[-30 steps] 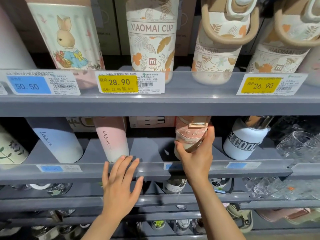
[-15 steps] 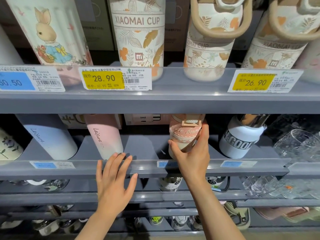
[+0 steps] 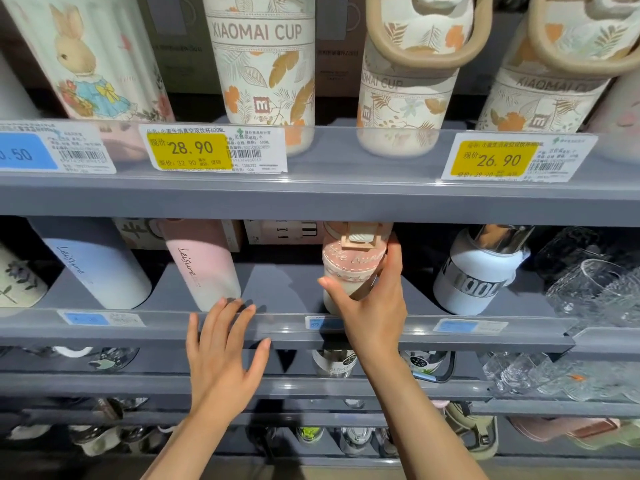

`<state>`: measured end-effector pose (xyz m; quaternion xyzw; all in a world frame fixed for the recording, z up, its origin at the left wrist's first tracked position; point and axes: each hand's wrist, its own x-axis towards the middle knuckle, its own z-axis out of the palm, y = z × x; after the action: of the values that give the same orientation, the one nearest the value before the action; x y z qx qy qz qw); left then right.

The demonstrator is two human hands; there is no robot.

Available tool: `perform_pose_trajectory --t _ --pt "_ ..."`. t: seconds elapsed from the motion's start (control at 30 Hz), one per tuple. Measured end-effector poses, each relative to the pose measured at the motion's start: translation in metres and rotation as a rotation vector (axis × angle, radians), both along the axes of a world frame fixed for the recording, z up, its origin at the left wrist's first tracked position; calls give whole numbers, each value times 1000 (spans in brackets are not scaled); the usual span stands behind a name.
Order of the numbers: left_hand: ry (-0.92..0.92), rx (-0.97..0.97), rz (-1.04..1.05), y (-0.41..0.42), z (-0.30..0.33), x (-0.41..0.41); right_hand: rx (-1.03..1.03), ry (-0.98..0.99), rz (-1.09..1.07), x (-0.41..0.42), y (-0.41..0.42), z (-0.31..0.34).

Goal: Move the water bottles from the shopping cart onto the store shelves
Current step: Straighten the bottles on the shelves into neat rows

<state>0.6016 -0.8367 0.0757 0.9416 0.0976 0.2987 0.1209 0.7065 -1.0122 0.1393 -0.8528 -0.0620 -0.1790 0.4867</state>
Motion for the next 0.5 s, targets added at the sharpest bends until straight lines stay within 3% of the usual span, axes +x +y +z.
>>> perform_pose_trajectory --t 0.37,0.5 --pt "15 18 -19 2 2 -2 13 -6 74 -7 -1 2" --pt "8 35 -29 4 0 -3 32 -361 4 -13 -45 4"
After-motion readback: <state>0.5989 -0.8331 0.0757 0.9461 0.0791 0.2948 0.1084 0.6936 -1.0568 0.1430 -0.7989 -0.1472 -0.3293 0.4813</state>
